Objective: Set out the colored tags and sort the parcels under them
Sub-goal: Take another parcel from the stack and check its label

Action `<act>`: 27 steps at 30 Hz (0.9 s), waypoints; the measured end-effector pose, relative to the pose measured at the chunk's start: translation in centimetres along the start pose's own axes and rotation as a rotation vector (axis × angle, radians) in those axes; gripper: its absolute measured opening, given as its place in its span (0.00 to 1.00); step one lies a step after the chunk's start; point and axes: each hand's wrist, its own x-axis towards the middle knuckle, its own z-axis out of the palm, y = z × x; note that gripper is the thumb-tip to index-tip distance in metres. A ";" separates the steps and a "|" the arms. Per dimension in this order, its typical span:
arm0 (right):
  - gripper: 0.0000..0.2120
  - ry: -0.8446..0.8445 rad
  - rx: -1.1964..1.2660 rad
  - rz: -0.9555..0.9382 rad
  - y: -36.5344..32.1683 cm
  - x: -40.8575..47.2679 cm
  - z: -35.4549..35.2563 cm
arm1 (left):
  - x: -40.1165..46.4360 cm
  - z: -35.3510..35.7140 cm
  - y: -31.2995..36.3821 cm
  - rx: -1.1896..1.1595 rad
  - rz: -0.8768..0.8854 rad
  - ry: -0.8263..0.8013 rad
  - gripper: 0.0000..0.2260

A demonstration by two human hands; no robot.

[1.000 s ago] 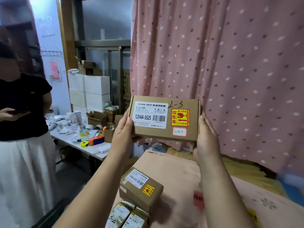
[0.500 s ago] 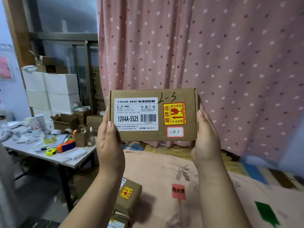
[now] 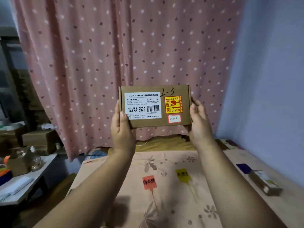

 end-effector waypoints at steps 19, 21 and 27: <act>0.17 0.072 -0.204 0.245 0.0 -2.5 -16.9 | -8.6 10.4 -5.0 0.073 -0.253 -0.139 0.20; 0.18 0.052 -0.187 0.246 -0.7 -2.9 -19.2 | -10.5 12.0 -4.8 0.074 -0.237 -0.147 0.19; 0.17 -0.030 -0.257 0.239 -1.1 -3.2 -25.0 | -15.0 15.3 -4.7 0.085 -0.266 -0.092 0.18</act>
